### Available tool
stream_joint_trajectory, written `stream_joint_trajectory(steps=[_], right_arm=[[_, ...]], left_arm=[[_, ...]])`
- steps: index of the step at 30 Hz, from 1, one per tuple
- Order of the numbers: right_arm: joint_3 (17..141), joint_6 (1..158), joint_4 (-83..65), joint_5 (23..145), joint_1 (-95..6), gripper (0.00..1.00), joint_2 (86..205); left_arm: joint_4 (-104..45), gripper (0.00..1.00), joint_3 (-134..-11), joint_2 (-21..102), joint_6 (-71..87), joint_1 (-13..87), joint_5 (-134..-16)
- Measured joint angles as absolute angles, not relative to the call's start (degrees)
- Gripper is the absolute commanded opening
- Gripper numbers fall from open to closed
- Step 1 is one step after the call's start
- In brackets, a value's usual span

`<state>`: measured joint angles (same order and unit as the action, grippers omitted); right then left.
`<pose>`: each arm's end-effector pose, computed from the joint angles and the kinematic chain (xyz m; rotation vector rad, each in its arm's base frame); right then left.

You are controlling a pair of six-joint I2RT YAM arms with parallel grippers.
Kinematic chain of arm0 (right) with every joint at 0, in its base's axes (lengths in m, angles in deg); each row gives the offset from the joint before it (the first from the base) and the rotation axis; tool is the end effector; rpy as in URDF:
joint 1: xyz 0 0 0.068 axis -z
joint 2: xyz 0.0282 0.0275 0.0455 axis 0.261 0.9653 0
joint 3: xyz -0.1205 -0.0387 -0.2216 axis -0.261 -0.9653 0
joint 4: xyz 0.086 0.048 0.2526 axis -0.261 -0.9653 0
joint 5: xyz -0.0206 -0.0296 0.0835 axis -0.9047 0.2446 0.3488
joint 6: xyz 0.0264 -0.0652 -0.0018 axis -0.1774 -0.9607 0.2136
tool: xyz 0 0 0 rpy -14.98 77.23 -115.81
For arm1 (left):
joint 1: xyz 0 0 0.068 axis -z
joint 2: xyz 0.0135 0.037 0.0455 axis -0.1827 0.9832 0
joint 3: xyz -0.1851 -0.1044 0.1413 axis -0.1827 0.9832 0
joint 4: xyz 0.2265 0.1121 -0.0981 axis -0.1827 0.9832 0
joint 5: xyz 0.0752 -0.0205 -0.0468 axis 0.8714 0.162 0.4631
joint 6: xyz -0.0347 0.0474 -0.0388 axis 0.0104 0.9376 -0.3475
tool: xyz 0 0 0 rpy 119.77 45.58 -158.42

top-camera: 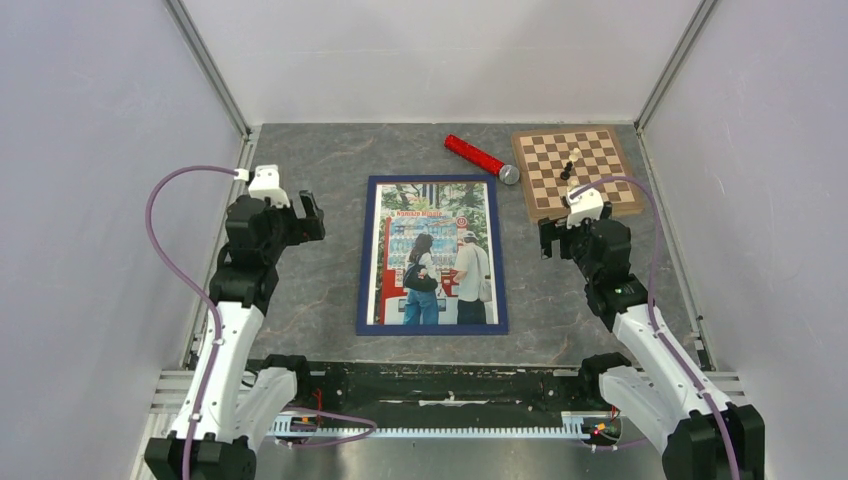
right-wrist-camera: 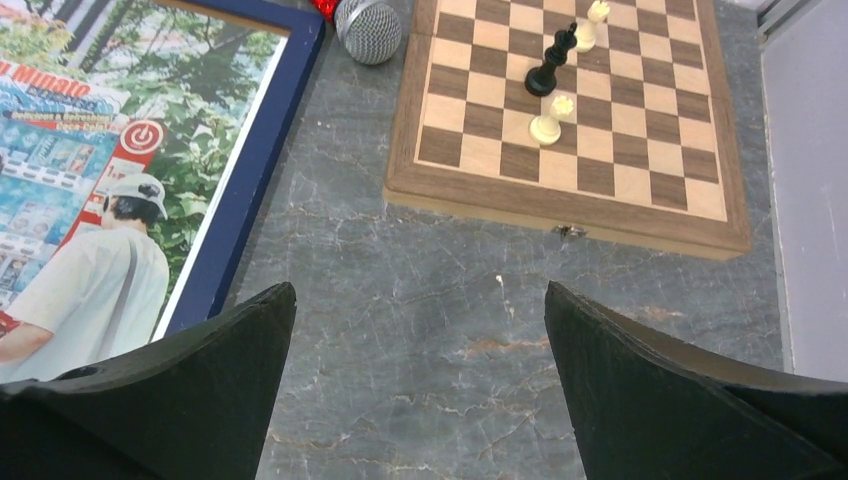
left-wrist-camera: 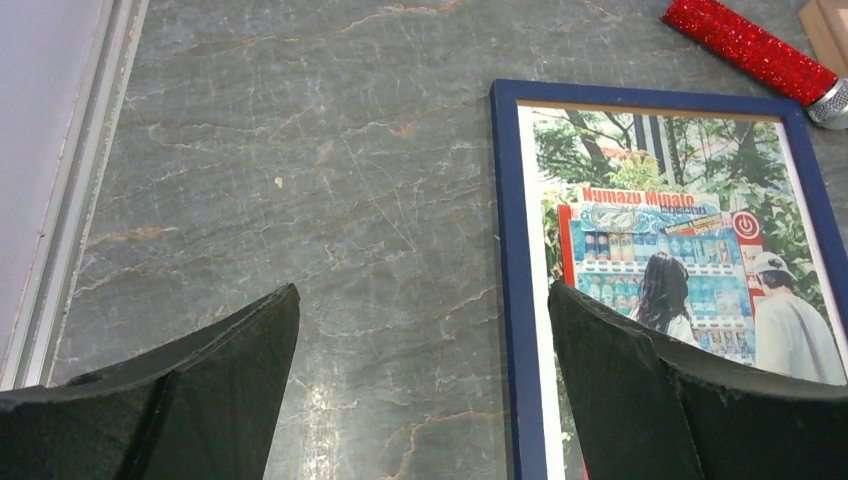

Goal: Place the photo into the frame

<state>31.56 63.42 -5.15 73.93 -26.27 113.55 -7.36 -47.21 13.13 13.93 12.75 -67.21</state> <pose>0.2407 0.0444 0.2252 -0.2941 1.8537 -0.0220 0.2354 -0.0094 0.3047 -0.0619 1.9371 -0.1016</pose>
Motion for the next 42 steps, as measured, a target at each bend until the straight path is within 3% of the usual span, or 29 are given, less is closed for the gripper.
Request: stream_joint_trajectory(steps=[20, 42], right_arm=[[30.3, 61.1, -7.7, 70.4, -26.0, 0.98, 114.1], [30.3, 58.6, -8.1, 66.6, -25.6, 0.98, 113.0]], left_arm=[[-14.4, 1.0, -38.5, 4.3, 15.9, 12.7, -67.4], [-17.9, 1.0, -36.4, 3.4, 16.7, 12.6, -67.1]])
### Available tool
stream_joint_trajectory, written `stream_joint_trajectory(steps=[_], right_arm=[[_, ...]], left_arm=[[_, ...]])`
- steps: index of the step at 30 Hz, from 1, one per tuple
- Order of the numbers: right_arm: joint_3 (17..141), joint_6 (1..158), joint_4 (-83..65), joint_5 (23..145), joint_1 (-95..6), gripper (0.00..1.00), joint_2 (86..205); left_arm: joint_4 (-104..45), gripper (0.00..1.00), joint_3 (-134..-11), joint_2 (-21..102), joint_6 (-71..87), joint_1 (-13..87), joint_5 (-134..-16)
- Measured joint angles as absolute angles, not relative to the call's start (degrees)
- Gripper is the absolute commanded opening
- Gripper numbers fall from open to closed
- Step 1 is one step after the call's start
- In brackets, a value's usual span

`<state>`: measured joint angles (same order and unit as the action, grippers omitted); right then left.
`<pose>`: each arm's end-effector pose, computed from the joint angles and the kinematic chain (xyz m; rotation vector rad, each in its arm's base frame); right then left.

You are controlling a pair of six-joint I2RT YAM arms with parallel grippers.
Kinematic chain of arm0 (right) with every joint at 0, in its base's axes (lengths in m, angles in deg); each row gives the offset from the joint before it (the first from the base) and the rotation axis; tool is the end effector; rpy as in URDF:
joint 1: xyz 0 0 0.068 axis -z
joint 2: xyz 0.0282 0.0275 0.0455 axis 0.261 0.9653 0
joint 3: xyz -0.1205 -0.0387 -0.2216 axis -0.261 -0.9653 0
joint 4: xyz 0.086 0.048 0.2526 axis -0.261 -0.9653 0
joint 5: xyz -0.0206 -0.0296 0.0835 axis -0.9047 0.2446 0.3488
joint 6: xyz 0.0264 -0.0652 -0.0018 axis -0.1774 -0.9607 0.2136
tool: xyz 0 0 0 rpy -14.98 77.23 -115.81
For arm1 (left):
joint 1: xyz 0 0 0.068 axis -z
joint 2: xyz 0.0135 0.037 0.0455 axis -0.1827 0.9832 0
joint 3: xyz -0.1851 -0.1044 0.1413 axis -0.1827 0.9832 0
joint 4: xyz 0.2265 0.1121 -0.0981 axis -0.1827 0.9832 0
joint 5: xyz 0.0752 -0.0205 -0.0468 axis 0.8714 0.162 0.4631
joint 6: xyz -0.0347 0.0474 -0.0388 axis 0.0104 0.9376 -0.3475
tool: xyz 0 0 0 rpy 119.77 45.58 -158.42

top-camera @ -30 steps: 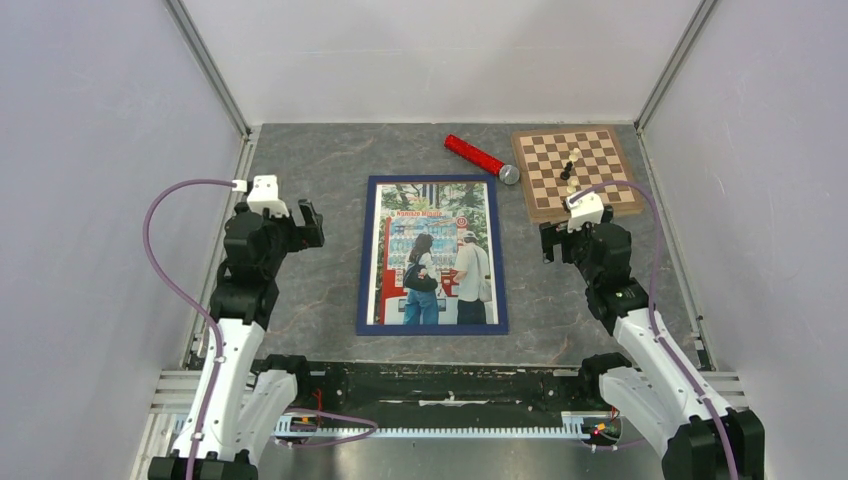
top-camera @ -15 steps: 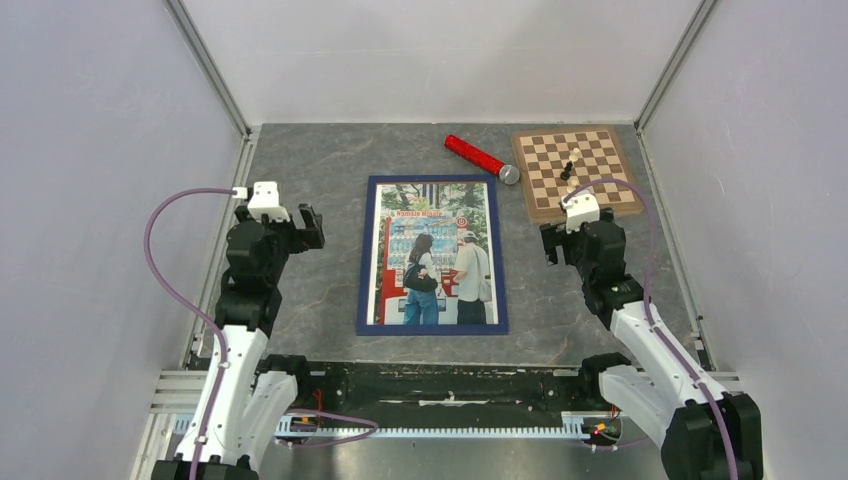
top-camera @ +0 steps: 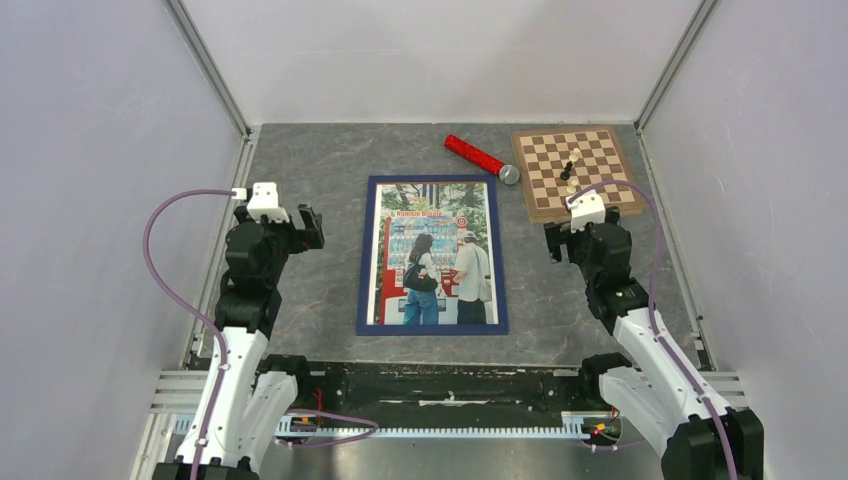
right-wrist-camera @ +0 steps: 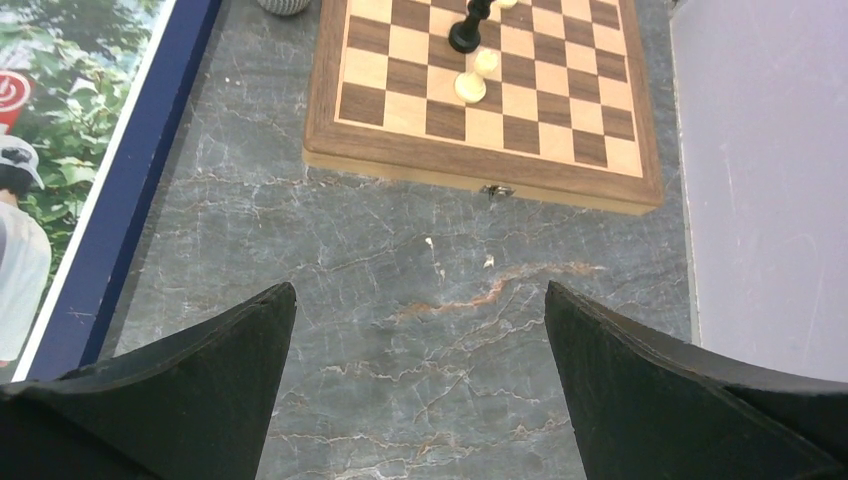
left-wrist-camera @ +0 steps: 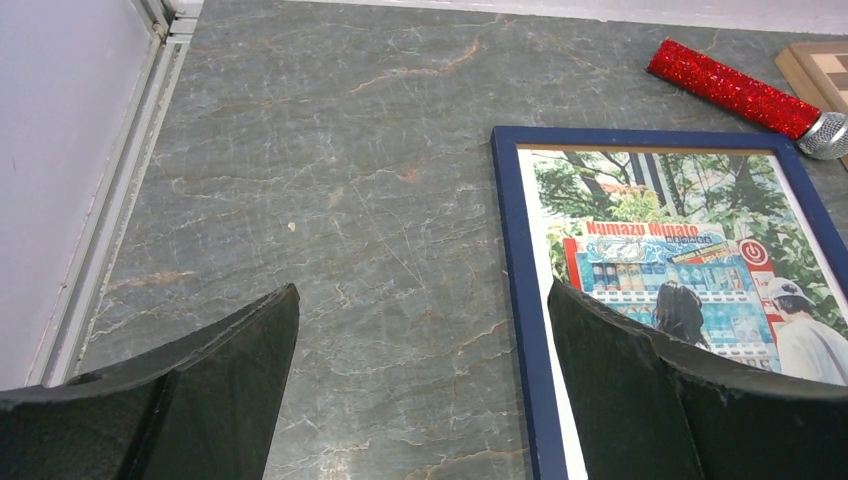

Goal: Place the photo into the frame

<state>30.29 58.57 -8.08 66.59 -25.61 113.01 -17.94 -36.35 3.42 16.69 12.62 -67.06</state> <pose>0.2368 0.0333 0.2128 -0.2923 1.9187 -0.2127 0.2139 -0.0080 0.2901 -0.0173 1.7726 -0.0708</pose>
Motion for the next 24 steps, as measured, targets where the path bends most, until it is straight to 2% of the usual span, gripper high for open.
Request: stream_joint_trajectory(steps=[24], right_arm=[[29.4, 57.3, -7.1, 66.9, -24.3, 0.98, 108.9]], left_arm=[[-17.9, 1.0, -37.2, 4.6, 16.7, 12.5, -70.6]])
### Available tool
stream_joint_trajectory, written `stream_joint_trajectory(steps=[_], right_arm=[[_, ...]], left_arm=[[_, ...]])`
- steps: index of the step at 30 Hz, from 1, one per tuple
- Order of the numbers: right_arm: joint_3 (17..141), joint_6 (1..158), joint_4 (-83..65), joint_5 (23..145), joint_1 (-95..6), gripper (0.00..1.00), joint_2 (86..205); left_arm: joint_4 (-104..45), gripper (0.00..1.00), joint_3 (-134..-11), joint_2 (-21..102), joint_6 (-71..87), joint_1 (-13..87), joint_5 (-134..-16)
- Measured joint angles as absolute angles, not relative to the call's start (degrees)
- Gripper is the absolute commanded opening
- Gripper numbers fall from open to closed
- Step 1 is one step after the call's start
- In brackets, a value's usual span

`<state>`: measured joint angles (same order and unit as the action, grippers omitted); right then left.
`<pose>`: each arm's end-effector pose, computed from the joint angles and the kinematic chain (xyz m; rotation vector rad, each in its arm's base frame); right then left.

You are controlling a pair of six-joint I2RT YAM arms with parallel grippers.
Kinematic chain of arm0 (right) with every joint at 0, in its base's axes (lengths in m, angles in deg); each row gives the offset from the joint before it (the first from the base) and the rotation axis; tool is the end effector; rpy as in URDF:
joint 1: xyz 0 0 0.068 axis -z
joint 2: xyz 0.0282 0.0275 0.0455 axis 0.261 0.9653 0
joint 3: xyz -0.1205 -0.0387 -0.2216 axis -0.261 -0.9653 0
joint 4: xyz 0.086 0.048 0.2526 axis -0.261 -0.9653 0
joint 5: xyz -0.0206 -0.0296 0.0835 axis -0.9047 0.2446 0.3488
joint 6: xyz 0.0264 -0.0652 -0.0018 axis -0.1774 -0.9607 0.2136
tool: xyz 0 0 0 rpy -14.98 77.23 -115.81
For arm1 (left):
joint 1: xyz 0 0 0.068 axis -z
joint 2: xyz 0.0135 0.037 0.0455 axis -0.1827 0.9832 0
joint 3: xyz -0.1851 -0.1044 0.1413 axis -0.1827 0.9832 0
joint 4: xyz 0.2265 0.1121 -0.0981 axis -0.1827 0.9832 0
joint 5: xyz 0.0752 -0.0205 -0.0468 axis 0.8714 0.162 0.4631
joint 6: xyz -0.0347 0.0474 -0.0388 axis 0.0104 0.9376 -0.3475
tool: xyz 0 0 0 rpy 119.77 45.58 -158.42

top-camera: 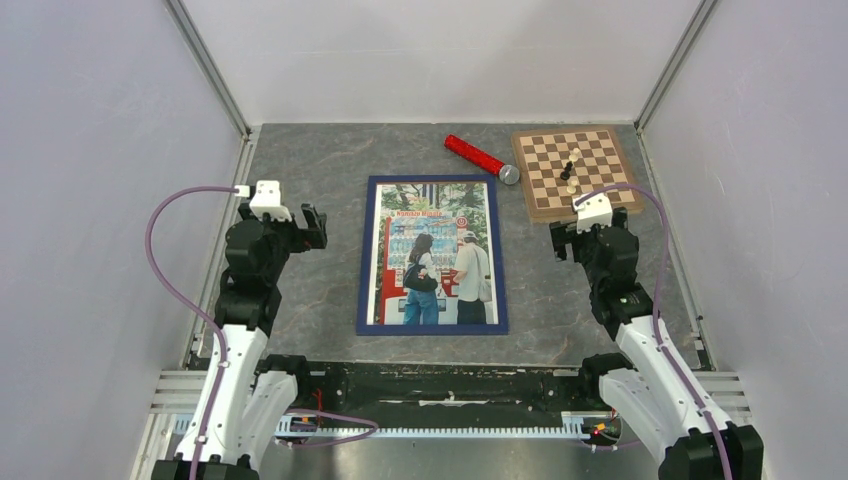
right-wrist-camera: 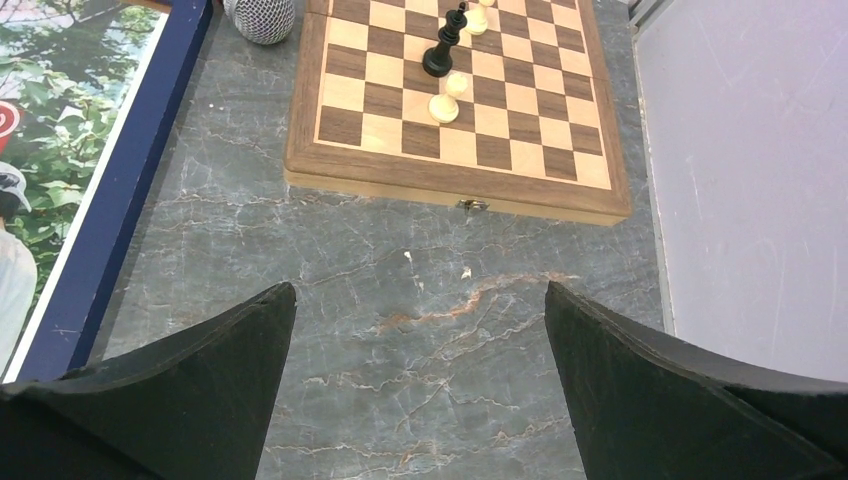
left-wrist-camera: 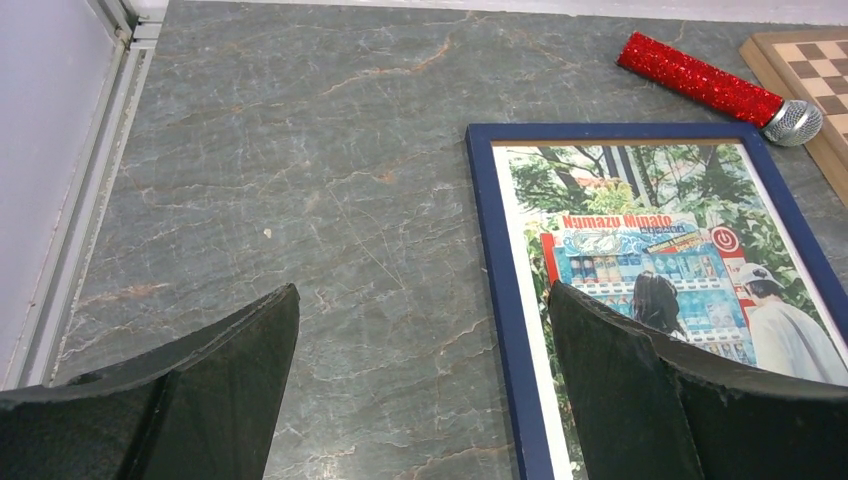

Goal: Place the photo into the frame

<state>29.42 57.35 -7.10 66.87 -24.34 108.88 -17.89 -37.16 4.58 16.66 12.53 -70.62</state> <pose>0.2296 0.0271 0.2245 -0.2748 1.8487 -0.2331 0.2169 -0.0113 0.2915 0.0256 1.7802 -0.1251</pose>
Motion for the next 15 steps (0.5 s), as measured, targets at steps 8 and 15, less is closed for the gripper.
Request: stream_joint_trajectory(steps=[8, 15], right_arm=[[28.7, 57.3, -6.6, 67.6, -23.9, 0.98, 108.7], [28.6, 57.3, -6.3, 68.1, -23.6, 0.98, 108.2]], left_arm=[[-17.9, 1.0, -36.3, 3.5, 16.7, 12.5, -70.6], [-17.9, 1.0, -36.0, 3.0, 16.7, 12.5, -70.6]])
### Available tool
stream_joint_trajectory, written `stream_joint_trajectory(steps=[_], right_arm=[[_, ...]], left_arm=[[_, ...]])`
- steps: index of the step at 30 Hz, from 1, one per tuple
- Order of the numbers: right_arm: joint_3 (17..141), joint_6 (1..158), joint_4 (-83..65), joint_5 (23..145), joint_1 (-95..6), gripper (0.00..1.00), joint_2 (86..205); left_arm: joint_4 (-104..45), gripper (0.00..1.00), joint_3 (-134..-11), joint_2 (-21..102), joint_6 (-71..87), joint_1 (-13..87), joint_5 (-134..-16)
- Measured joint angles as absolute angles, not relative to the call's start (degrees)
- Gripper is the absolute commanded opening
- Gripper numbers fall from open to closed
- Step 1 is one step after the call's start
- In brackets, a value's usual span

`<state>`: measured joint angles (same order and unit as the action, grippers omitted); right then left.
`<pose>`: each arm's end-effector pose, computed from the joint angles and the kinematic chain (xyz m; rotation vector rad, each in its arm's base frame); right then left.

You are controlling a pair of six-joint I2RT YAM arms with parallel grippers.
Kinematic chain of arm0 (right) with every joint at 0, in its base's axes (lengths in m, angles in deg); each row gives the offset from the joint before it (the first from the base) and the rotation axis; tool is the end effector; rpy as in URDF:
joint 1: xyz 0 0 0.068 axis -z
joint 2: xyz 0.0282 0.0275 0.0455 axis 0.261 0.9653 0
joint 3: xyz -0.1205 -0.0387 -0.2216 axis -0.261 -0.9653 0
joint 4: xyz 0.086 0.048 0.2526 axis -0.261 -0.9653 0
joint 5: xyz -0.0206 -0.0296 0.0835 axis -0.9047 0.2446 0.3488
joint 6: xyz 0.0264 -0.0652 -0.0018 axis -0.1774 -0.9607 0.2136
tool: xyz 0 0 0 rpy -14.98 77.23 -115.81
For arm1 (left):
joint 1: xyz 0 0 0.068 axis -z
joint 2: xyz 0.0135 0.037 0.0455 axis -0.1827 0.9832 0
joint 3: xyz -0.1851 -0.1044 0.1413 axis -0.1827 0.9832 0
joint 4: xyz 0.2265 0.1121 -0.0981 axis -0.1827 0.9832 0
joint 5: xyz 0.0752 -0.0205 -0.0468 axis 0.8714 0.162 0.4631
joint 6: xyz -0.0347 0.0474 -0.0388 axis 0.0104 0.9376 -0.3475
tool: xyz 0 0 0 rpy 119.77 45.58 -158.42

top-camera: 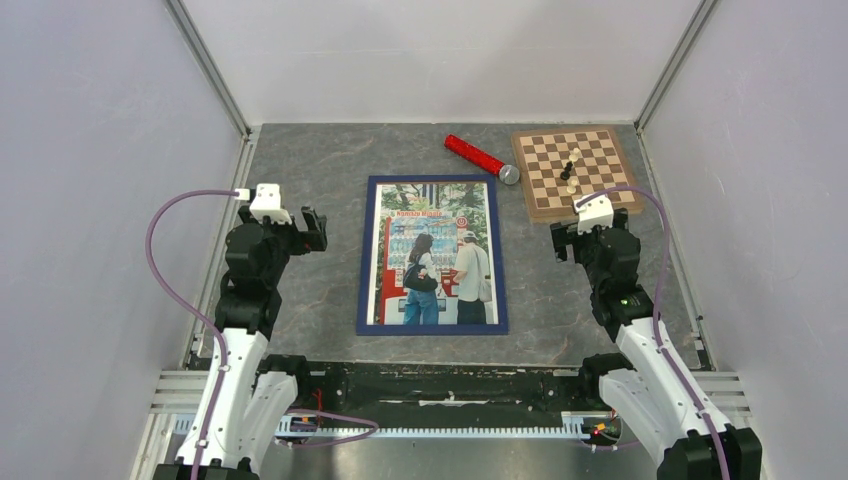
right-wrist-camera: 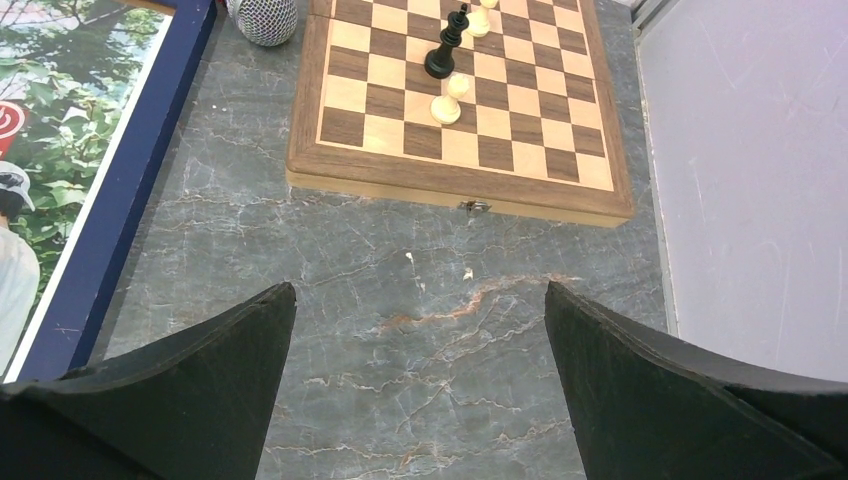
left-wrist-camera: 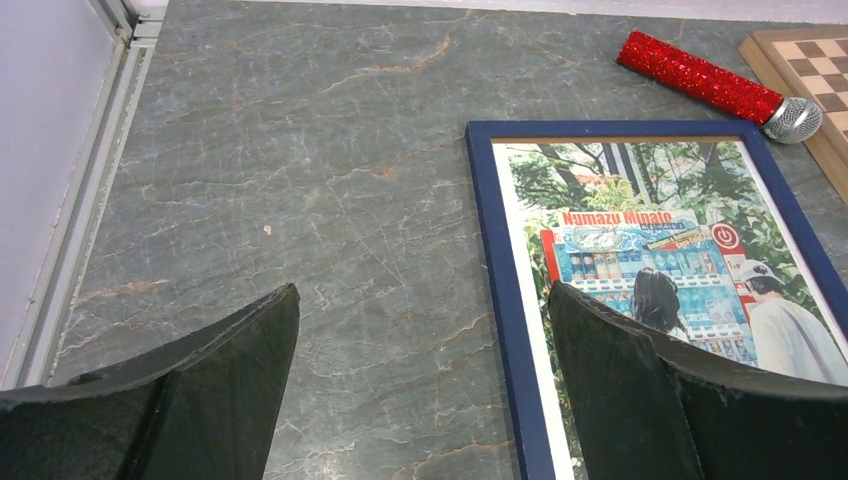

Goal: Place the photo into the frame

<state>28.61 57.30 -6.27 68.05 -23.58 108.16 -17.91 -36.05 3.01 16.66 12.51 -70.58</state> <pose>0.2283 0.0250 0.2235 -0.2743 1.8363 -0.2232 0.2126 -0.0111 0.2894 0.0251 1.7718 -0.1242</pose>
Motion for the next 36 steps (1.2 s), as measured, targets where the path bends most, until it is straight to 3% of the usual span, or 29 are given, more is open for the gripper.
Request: stream_joint_trajectory(steps=[36], right_arm=[[28.6, 57.2, -6.3, 69.2, -22.8, 0.98, 107.9]], left_arm=[[-17.9, 1.0, -35.3, 2.9, 16.7, 12.5, -72.0]])
